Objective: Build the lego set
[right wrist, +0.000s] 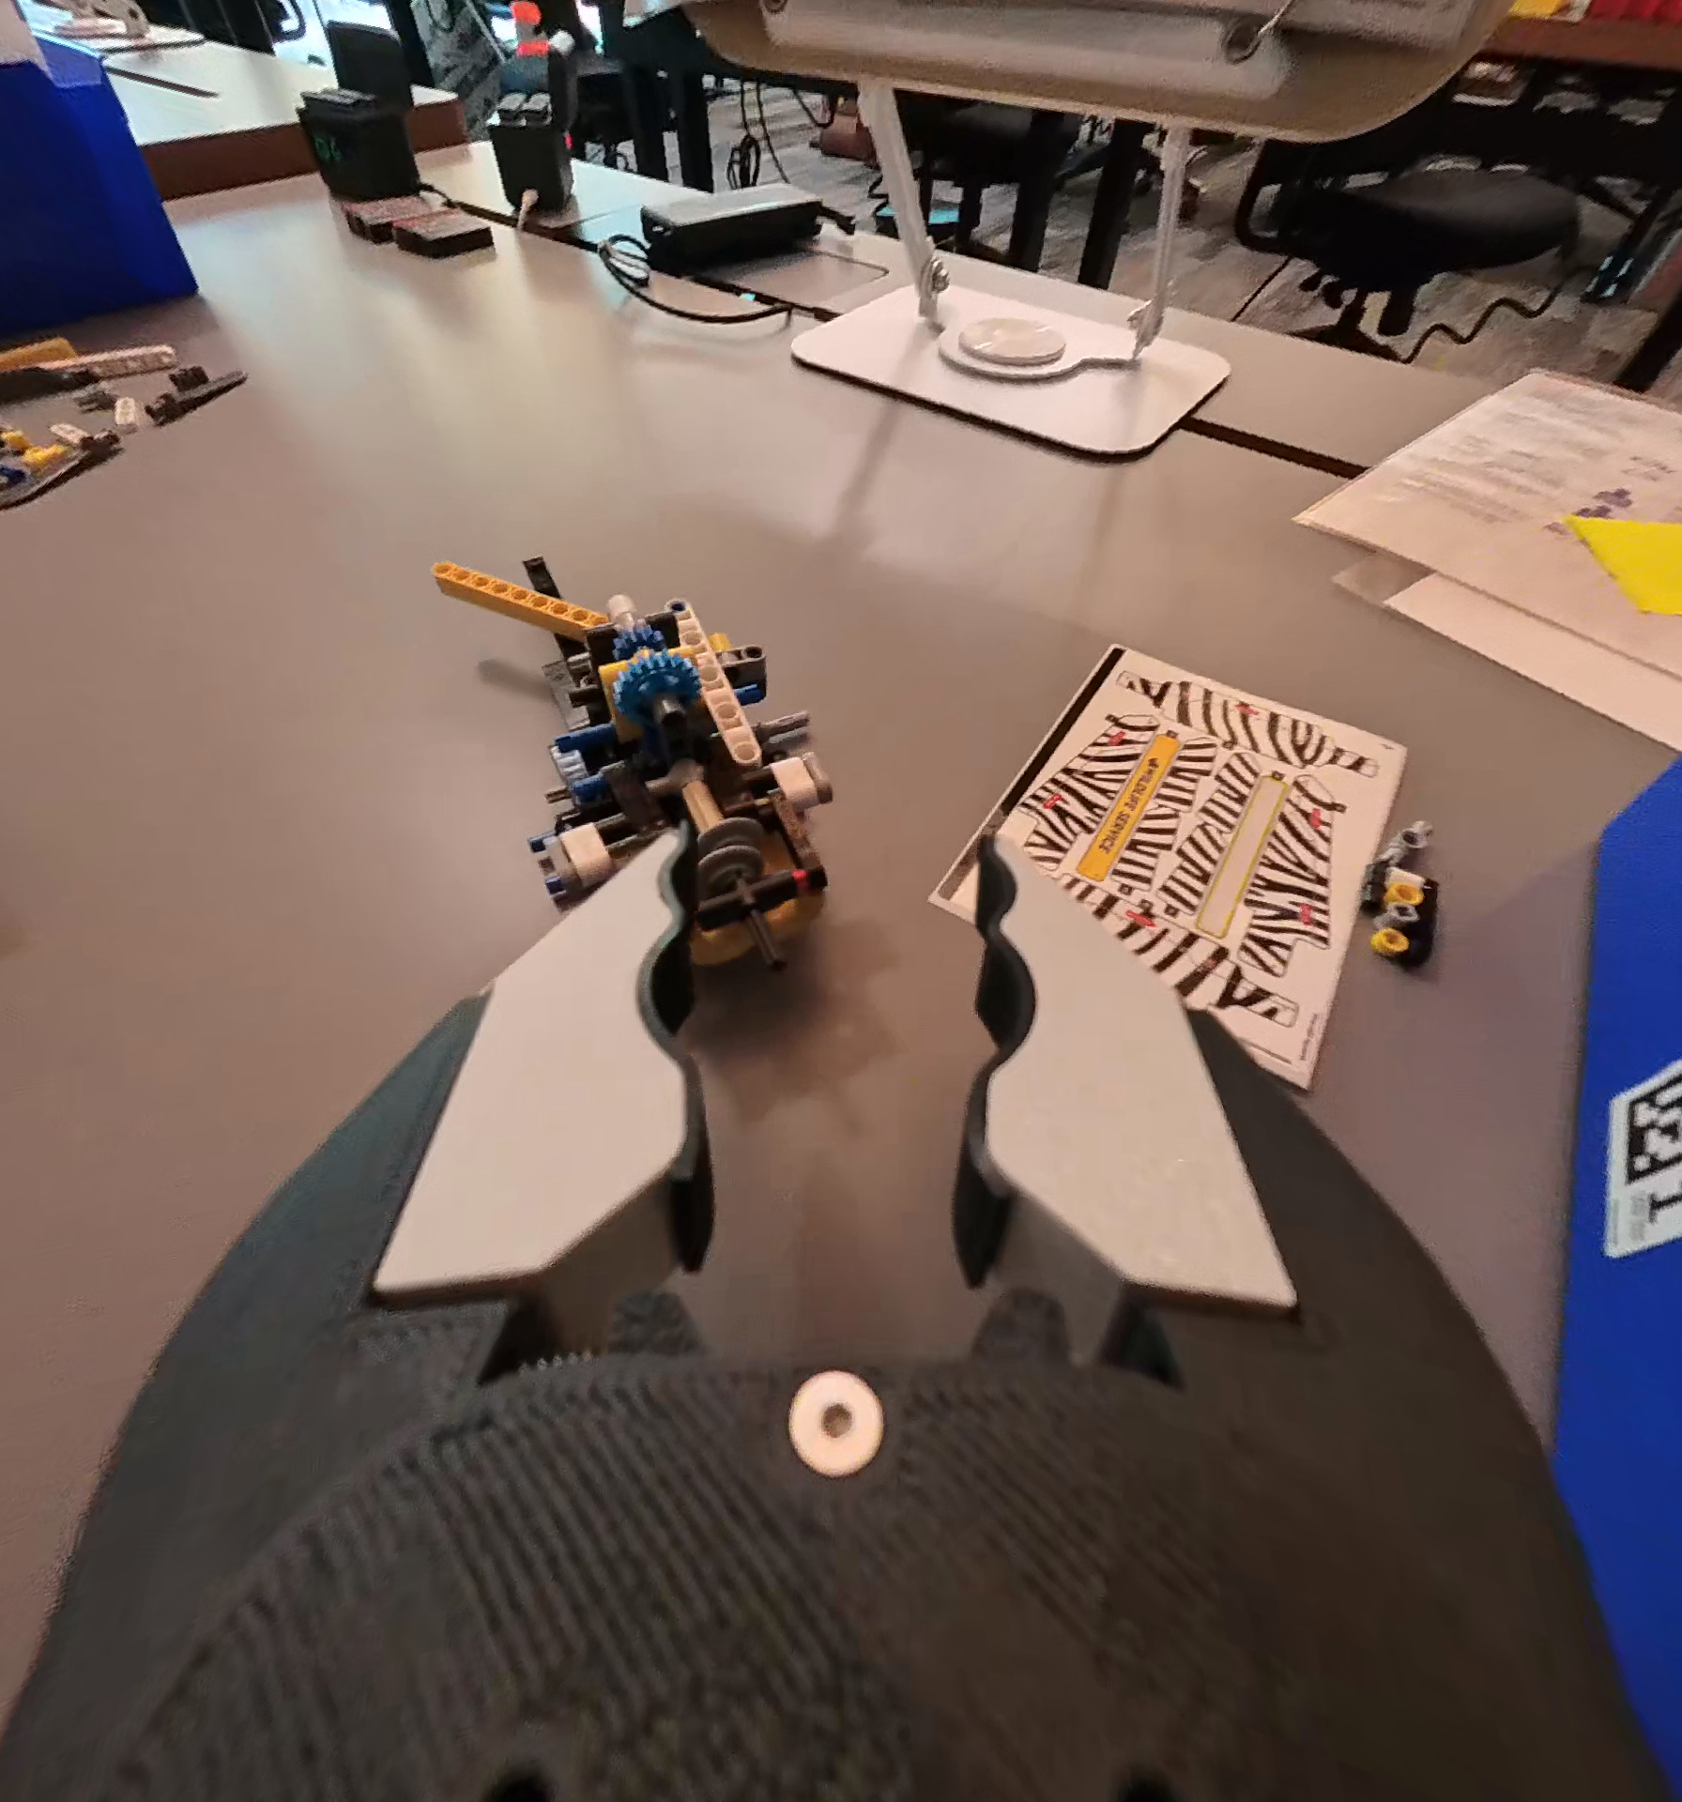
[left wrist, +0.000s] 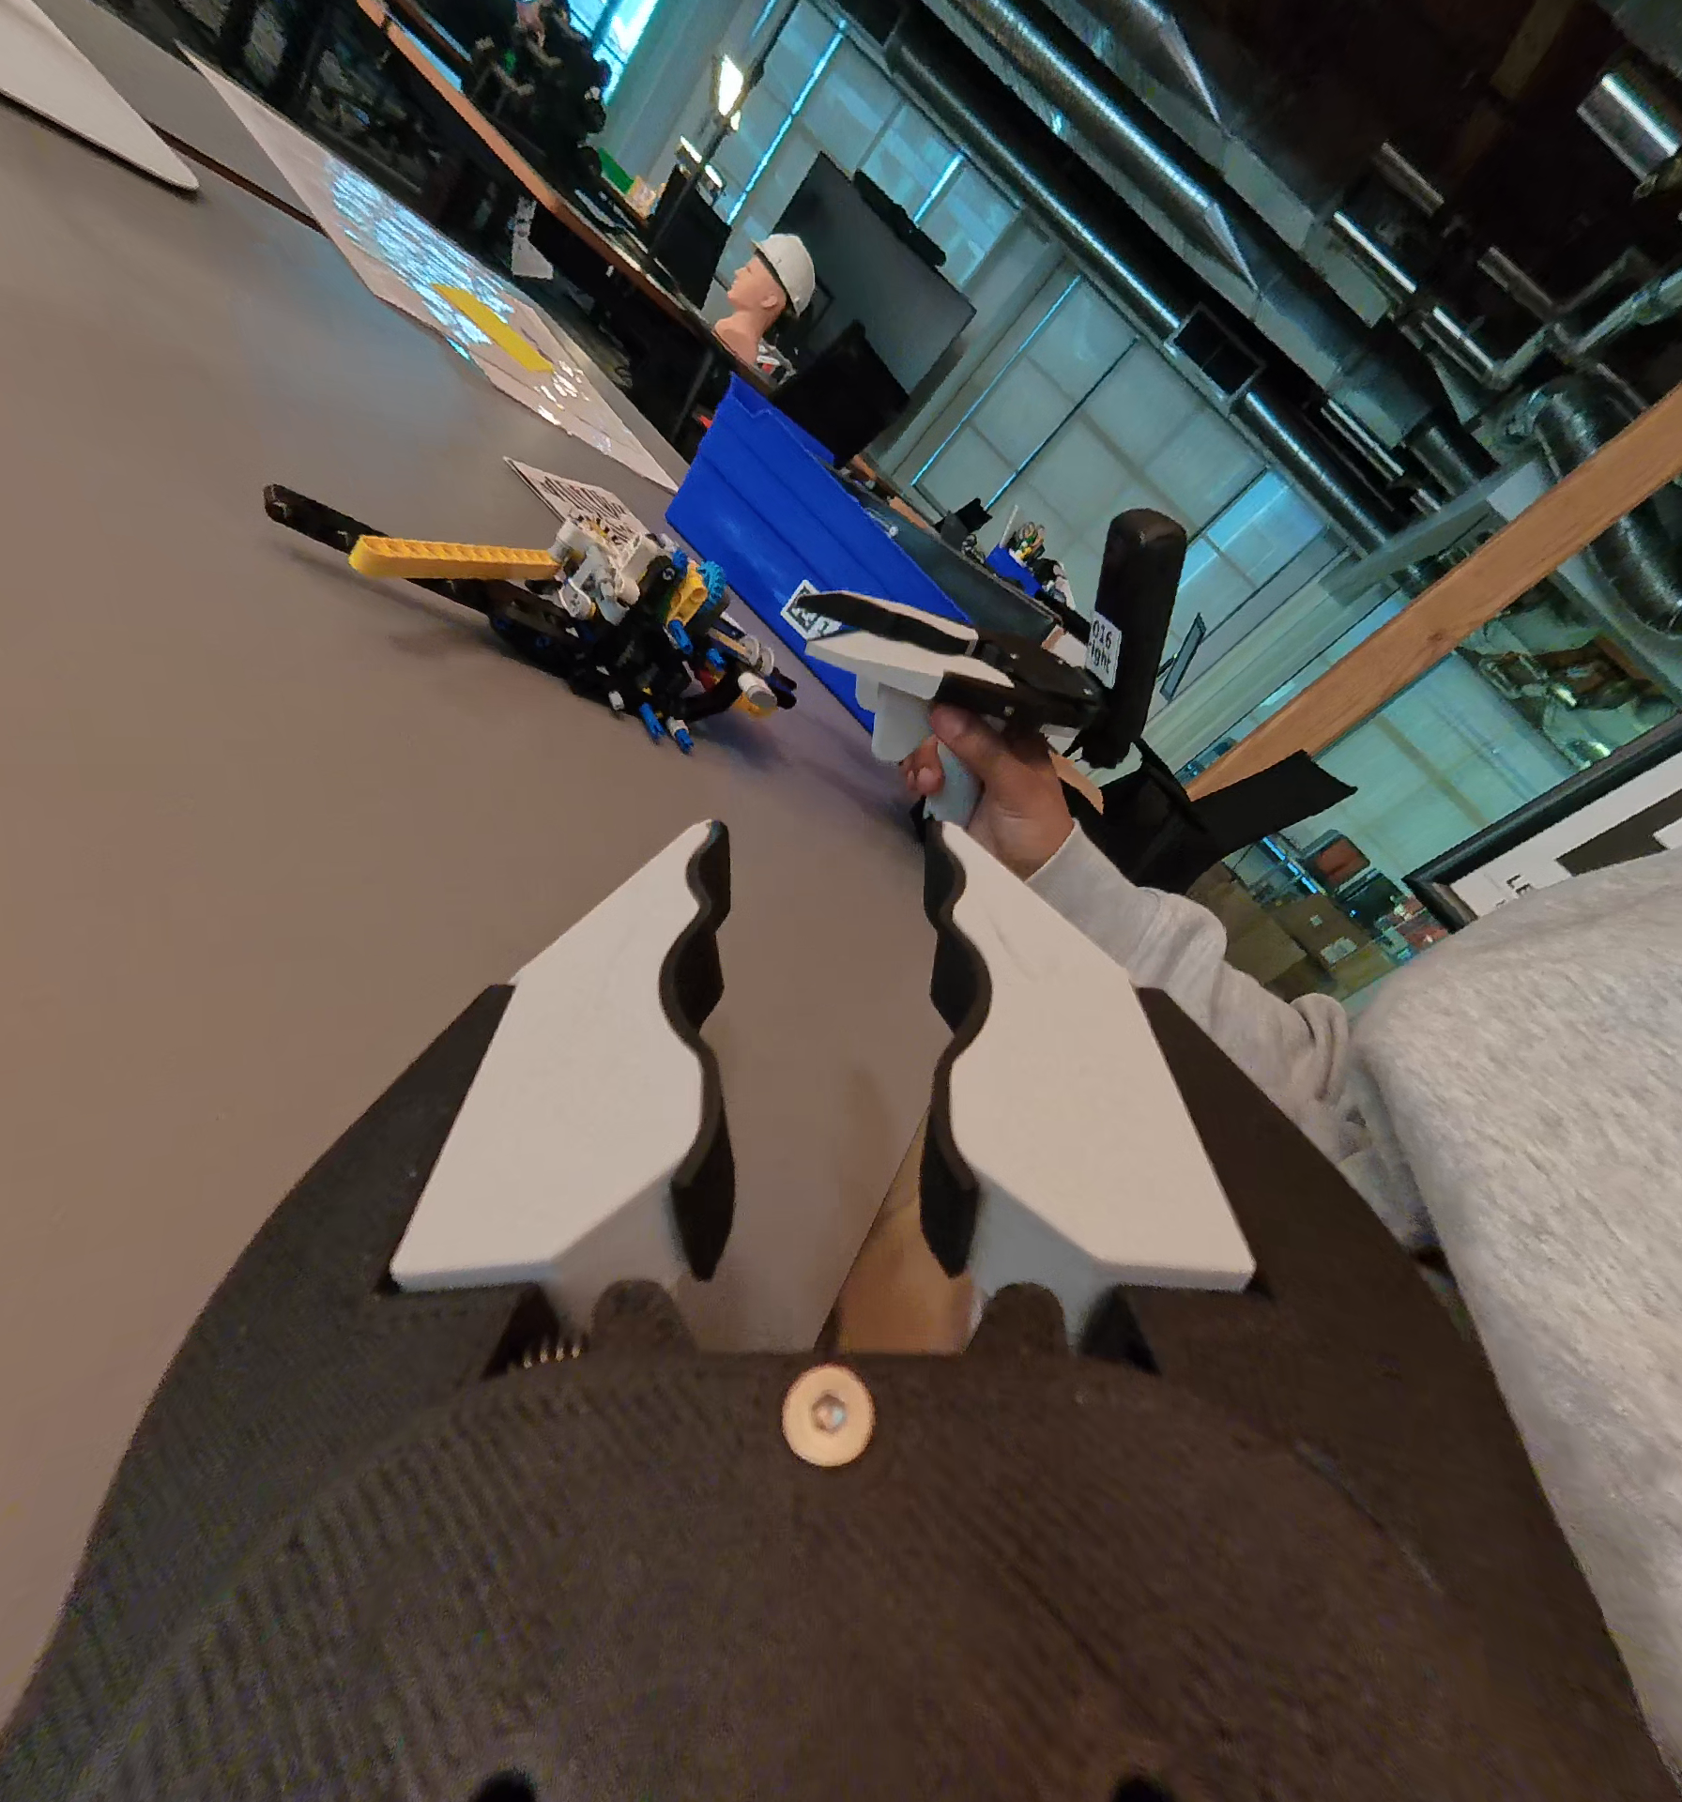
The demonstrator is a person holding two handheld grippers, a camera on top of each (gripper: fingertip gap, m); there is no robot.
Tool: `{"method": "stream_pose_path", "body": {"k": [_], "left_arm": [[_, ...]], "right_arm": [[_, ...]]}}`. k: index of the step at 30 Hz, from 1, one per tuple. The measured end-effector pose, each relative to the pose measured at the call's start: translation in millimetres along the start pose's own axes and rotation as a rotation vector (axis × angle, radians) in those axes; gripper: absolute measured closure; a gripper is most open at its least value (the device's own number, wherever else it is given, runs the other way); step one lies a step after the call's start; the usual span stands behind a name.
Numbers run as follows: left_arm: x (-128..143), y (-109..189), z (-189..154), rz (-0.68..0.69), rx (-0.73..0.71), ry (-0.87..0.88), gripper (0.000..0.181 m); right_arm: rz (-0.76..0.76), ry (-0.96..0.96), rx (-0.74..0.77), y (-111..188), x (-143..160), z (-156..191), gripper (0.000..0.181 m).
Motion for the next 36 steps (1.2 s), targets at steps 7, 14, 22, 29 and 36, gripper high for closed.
{"method": "stream_pose_path", "body": {"k": [7, 14, 22, 29, 36], "left_arm": [[-2.2, 0.8, -8.1, 0.002, -0.029, -0.111, 0.144], [-5.0, 4.5, -15.6, -0.062, -0.094, -0.236, 0.181], [-5.7, 3.4, -18.1, -0.05, -0.374, -0.444, 0.181], [-4.0, 3.2, -17.5, -0.071, -0.456, -0.494, 0.181], [-1.3, 3.4, -16.0, -0.094, -0.444, -0.461, 0.181]], "right_arm": [[-0.127, 0.109, 0.198, 7.2, -6.2, -0.5, 0.148], [-0.116, 0.144, 0.347, 6.2, -6.2, -5.6, 0.181], [-0.144, 0.088, 0.482, 6.3, -9.2, -12.9, 0.181], [-0.029, 0.227, 0.508, 2.1, -2.3, -8.5, 0.181], [-0.111, 0.375, 0.582, 4.4, -2.8, 3.7, 0.181]]}}
Point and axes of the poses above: each gripper's, where its closed fingertips meet, y back along the fingers, x out of its underside, z = x × y across the jaws, the point moved 9 cm from there along y, back along the fingers, and after that the axes turned 4 degrees about -x, right-handed, at the moved point
